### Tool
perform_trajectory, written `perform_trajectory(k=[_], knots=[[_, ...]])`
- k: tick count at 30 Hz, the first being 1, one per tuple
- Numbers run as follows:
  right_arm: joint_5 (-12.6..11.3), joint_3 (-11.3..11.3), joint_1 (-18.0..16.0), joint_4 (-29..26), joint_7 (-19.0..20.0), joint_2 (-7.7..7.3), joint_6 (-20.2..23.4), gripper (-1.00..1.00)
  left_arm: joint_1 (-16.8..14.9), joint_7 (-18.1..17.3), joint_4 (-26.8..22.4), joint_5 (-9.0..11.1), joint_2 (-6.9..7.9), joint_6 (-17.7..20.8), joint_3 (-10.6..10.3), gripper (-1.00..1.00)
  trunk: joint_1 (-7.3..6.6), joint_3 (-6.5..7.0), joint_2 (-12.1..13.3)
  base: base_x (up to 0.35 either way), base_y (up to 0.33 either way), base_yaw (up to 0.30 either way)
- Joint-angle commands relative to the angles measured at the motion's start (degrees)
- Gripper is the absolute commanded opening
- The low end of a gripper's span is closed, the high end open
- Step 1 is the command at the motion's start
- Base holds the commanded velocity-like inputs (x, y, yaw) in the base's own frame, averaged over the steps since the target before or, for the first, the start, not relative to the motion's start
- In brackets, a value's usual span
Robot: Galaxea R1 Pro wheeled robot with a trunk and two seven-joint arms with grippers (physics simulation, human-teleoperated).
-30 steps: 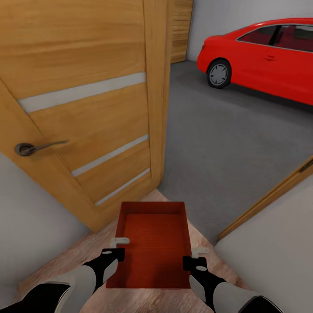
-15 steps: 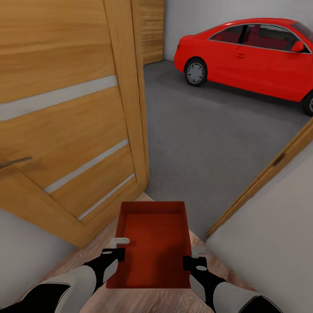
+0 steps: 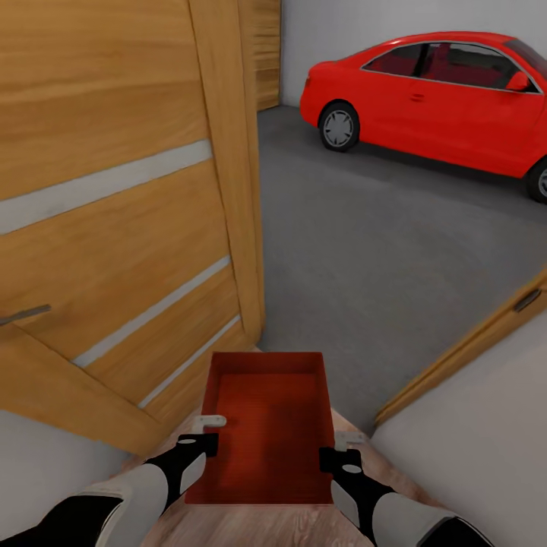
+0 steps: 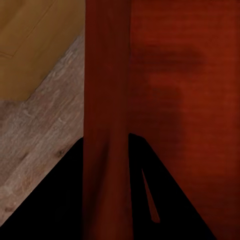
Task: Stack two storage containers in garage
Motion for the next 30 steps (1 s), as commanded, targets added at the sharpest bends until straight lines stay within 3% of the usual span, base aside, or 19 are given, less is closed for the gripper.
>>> perform_trajectory(k=[1, 22, 30], knots=[[-0.77, 3.07, -0.03, 0.45, -0.23, -0.49, -0.42, -1.0, -0.07, 1.92, -0.03, 0.01, 0.79, 0.12, 0.38, -1.0, 0.04, -0.05, -0.06, 0.245, 0.218, 0.0], [-0.76, 3.07, -0.03, 0.45, -0.23, -0.49, -0.42, -1.0, -0.07, 1.92, -0.03, -0.03, 0.74, 0.08, 0.38, -1.0, 0.04, -0.05, -0.06, 0.244, 0.215, -0.249], [-0.76, 3.07, 0.0, 0.45, -0.23, -0.49, -0.42, -1.0, -0.03, 1.92, -0.03, -0.06, 0.7, 0.03, 0.38, -1.0, 0.04, -0.05, -0.06, 0.039, 0.021, -0.286]])
